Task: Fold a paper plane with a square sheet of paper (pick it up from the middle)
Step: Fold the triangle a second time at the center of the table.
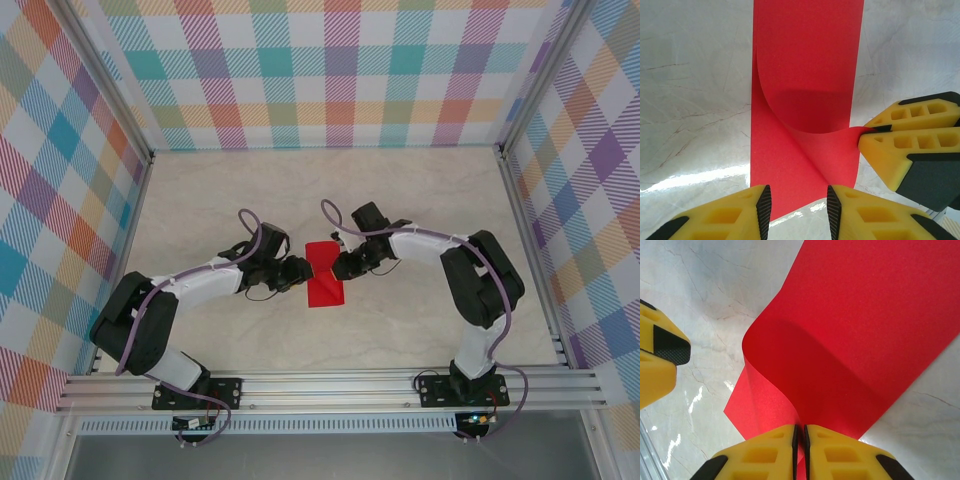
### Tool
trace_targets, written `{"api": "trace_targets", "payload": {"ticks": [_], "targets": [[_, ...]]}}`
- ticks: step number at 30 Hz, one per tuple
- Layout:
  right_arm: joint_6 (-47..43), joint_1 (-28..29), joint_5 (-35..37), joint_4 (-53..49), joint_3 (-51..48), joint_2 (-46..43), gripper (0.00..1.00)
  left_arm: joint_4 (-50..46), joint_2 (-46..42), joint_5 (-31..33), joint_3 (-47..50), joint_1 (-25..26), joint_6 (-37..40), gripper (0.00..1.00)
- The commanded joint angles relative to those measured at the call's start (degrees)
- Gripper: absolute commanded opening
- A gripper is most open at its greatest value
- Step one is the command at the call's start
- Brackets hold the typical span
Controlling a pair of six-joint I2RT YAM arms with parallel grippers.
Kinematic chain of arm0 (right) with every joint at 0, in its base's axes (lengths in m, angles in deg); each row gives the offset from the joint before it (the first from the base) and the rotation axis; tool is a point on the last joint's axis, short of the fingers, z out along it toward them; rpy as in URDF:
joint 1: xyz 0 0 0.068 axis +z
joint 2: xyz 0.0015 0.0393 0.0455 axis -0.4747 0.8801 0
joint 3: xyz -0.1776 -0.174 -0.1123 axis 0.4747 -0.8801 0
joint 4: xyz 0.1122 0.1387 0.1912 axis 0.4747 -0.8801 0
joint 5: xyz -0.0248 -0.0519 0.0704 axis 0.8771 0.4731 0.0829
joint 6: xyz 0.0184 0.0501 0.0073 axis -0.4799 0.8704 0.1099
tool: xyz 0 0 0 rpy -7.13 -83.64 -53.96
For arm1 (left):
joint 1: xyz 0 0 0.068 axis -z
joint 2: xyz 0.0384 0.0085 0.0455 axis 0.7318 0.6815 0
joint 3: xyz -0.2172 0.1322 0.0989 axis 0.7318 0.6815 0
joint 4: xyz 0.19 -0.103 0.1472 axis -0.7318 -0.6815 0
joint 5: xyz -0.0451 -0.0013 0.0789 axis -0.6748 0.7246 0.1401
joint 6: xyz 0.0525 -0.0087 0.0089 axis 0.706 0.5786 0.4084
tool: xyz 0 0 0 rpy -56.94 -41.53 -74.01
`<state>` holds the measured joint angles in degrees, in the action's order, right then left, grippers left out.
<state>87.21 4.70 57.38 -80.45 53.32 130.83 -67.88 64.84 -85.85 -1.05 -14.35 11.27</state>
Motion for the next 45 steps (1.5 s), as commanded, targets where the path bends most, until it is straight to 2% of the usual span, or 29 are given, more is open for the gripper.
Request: {"api": "trace_targets", "payload": {"ticks": [1,8,45], "targets": [[-3.73,-0.25,-2.31,-3.69,2.72,1.92,0.15,-1.20,0.61,1.02,-1.83,1.76,-0.20,0.37],[-5.19,-0.25,-2.77,-5.37,5.23,4.72,0.15,-1.46,1.16,1.40,-2.47,2.29,-0.42,0.35],[-5.10,-1.84,1.40,-4.11,6.03,6.00,0.15,-2.16,4.62,1.82,-5.22,4.29,-0.16,0.32]]}}
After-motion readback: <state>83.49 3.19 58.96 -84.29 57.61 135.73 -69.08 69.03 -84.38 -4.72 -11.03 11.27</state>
